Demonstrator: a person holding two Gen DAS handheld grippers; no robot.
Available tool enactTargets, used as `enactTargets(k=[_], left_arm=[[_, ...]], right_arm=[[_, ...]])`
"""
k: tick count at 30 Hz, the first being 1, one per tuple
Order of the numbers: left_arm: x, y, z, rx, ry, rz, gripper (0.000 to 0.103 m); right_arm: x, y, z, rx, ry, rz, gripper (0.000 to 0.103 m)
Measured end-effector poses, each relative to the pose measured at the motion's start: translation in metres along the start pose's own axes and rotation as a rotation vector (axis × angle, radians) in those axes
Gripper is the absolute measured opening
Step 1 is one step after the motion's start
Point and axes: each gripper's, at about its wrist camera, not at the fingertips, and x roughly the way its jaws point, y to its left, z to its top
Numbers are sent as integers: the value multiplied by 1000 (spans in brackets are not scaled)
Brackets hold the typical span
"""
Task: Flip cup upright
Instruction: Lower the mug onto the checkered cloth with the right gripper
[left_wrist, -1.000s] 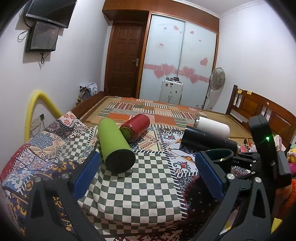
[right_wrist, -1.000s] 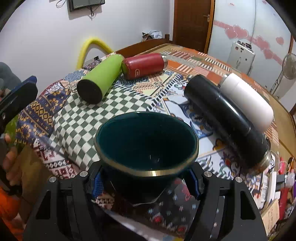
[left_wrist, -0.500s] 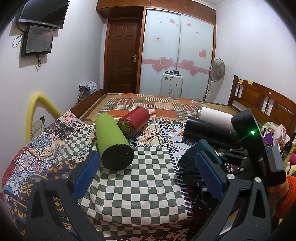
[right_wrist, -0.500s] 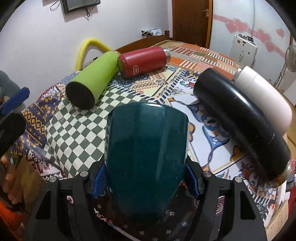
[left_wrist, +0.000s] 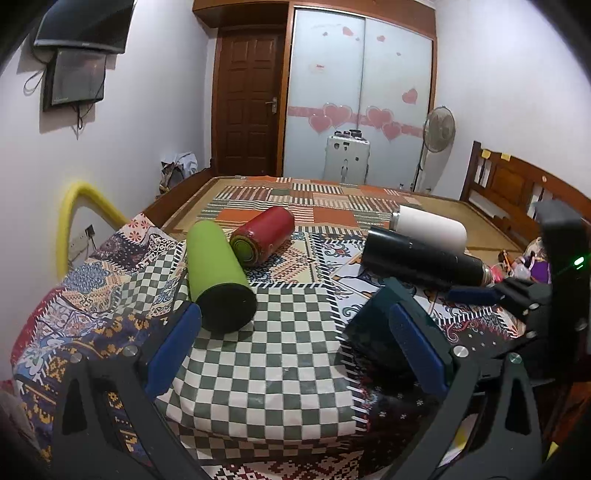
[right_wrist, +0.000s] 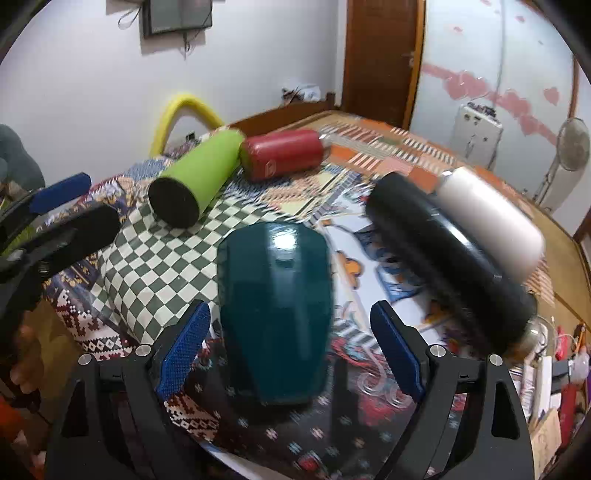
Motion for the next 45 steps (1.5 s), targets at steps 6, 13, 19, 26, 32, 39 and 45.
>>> enactTargets(k=[6,13,19,26,32,39,45], left_arm=[[16,-28,-3,11,68,-13,103],[56,-67,-10,6,189,-48,103],[81,-94,-5,30,206,-30,103],[101,-100,-6,67,213,18,92],[100,-92,-6,134,221,-49,82],[99,-93,-3,201,265,-91,81],[105,-89,6,182,318,-128,82]], right_arm=[[-40,-23,-18,27,-95,-88,87],[-66,-59,-40,90,-136,-161,88],[-74,-80,-56,151,-150,-175,88],[-75,-90,-61,168,-171,-167,88],[-70,-91,-60,181,-181,-134,88],[-63,-89,-57,188,-191,-114,88],[-70,-90,-50,202,-238,-121,88]])
